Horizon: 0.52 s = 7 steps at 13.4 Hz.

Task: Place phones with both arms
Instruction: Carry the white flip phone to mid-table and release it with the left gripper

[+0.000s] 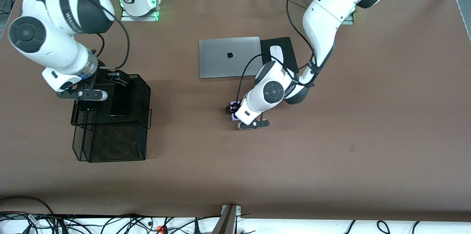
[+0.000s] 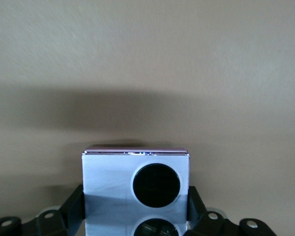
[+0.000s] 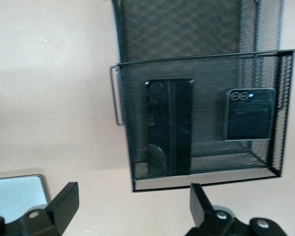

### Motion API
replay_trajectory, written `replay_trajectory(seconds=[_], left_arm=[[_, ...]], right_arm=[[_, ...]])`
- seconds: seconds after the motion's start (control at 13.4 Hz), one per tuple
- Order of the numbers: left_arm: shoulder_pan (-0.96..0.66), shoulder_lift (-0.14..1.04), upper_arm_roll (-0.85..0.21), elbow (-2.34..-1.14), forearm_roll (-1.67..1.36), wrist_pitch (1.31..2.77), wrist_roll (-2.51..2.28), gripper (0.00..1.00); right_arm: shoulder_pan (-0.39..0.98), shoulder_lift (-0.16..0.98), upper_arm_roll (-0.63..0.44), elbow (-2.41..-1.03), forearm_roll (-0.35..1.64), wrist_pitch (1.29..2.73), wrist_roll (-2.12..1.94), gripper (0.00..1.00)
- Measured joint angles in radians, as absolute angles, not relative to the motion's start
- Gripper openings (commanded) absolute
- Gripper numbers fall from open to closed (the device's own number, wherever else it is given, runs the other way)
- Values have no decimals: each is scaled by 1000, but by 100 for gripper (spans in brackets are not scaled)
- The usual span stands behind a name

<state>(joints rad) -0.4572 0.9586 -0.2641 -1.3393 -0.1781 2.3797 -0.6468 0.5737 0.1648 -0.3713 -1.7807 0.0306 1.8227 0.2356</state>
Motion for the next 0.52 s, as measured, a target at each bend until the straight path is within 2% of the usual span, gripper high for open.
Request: replay_trajectory(seconds=[0.37, 0.52], left_arm=[[-476, 961, -262, -1334, -178, 2395, -651, 100], [-465, 923, -233, -1328, -178, 2296, -658, 100]], right_arm=[[577, 201, -319, -1767, 31, 1829, 324, 100], [577, 223, -318, -1754, 31, 1851, 326, 100]])
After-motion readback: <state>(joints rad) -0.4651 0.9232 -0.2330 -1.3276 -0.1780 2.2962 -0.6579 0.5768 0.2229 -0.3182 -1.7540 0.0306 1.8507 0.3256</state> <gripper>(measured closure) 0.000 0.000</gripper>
